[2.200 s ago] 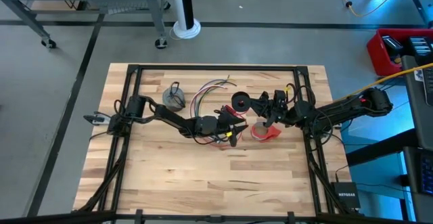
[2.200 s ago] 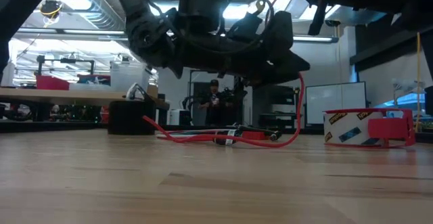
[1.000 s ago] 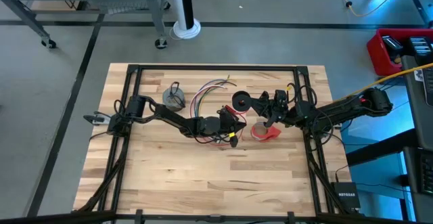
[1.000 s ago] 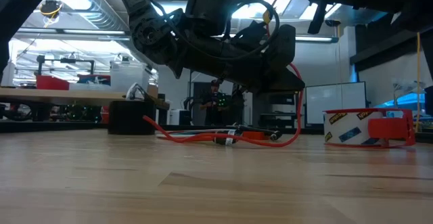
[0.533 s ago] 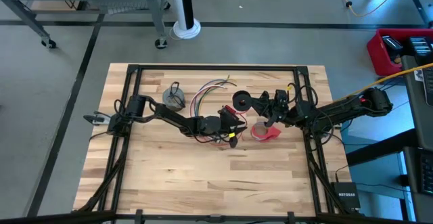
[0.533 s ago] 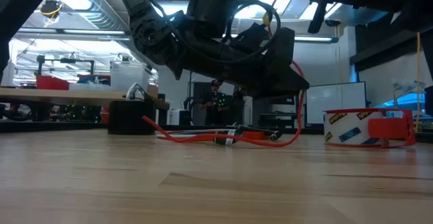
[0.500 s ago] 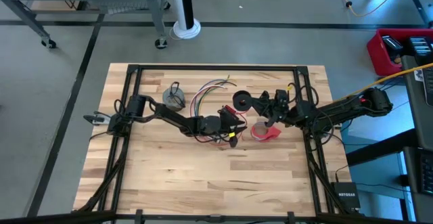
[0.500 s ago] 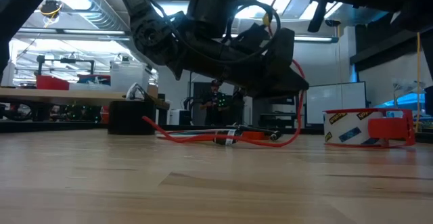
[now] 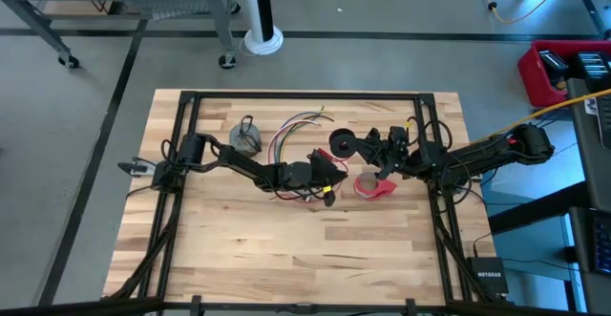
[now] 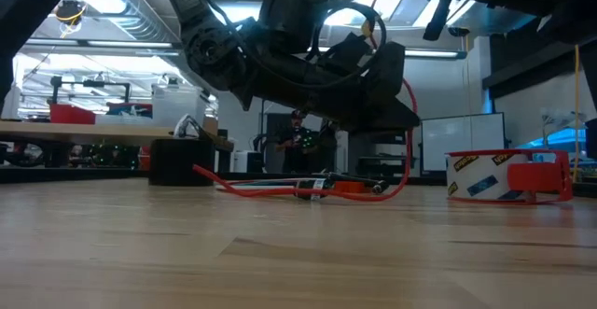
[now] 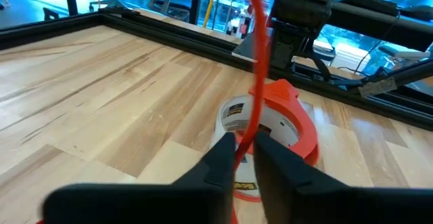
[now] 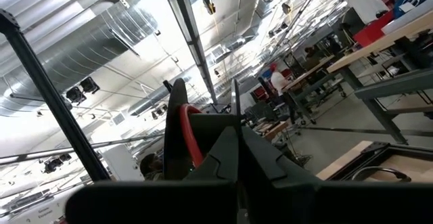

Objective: Coil cords
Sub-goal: Coil the red wire onto the spool

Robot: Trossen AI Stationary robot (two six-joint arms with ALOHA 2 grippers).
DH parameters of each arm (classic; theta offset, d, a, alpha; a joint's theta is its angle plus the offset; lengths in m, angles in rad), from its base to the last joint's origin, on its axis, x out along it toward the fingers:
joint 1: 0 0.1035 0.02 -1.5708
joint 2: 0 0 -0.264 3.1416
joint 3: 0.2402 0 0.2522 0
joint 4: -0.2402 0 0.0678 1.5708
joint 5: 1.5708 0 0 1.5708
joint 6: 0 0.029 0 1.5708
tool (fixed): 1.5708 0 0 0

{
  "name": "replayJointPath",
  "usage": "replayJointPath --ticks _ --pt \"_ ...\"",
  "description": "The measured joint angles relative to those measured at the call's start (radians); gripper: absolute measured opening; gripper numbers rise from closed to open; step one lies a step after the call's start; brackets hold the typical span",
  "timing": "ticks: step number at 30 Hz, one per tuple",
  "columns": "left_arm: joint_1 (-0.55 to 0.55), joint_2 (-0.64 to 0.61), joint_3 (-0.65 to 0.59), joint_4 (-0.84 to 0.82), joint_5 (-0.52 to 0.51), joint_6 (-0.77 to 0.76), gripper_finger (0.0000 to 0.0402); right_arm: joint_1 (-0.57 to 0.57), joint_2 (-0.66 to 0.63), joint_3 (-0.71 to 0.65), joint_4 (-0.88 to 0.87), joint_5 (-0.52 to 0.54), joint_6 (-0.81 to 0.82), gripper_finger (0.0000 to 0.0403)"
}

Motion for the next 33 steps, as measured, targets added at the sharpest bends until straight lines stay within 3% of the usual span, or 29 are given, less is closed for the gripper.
replayJointPath --ticks 4,21,27,33 --pt "0.000 0.000 0.000 0.000 0.000 -0.004 0.0007 0.000 0.000 0.000 -0.001 0.000 0.000 0.0003" --pt "-0.010 -0.010 0.000 -0.128 -0.010 -0.103 0.0002 0.000 0.000 0.000 -0.053 0.043 -0.003 0.0003" --pt "-0.008 -0.077 -0.001 -0.362 -0.032 -0.128 0.0001 0.000 -0.014 0.000 -0.163 0.043 0.007 0.0003" --pt "-0.009 -0.183 -0.001 -0.733 -0.097 -0.144 0.0001 0.000 -0.100 0.001 -0.385 0.043 0.058 0.0003"
